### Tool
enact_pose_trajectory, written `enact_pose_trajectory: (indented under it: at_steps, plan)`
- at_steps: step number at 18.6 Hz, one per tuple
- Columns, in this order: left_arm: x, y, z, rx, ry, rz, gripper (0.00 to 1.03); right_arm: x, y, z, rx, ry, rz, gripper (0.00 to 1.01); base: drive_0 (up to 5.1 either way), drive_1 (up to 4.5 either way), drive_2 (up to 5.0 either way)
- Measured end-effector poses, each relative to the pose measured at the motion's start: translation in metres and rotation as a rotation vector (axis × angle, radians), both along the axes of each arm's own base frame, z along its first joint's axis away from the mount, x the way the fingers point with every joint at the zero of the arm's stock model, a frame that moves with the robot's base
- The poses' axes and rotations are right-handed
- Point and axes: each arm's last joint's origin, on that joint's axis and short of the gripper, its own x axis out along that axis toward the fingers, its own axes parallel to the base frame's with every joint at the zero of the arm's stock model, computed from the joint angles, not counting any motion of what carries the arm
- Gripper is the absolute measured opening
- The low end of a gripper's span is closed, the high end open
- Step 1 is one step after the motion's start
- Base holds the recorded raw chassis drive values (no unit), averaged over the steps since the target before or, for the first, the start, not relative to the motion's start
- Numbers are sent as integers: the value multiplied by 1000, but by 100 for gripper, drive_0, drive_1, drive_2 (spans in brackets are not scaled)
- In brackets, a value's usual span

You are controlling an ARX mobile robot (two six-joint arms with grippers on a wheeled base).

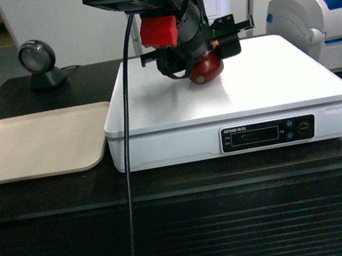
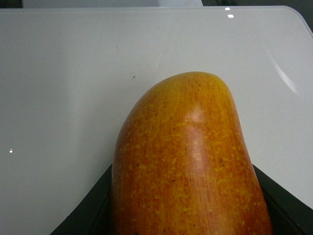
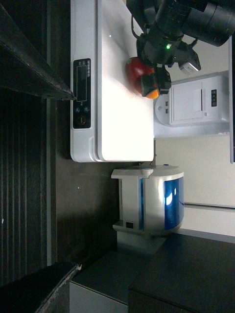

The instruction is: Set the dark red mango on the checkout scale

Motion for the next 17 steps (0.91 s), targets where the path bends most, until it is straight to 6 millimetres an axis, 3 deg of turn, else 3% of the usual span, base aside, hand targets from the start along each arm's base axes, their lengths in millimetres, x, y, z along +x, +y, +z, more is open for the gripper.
enact_pose_trajectory:
  at_steps: [2,6,10,12,17]
  plan:
    - [0,0,-1,1,12,4,62,0,0,0,0,0,0,98,0,0,0]
    - [0,2,2,12,23,3,100,0,0,0,0,0,0,98,0,0,0]
    - [-1,4,0,-7,-10,-41,98,0,0,0,0,0,0,98,0,0,0]
    - [-6,5,9,9,-90,-76,98,0,0,0,0,0,0,98,0,0,0]
    - [-39,24,82,-38,-461,-233,98,0,0,0,0,0,0,98,0,0,0]
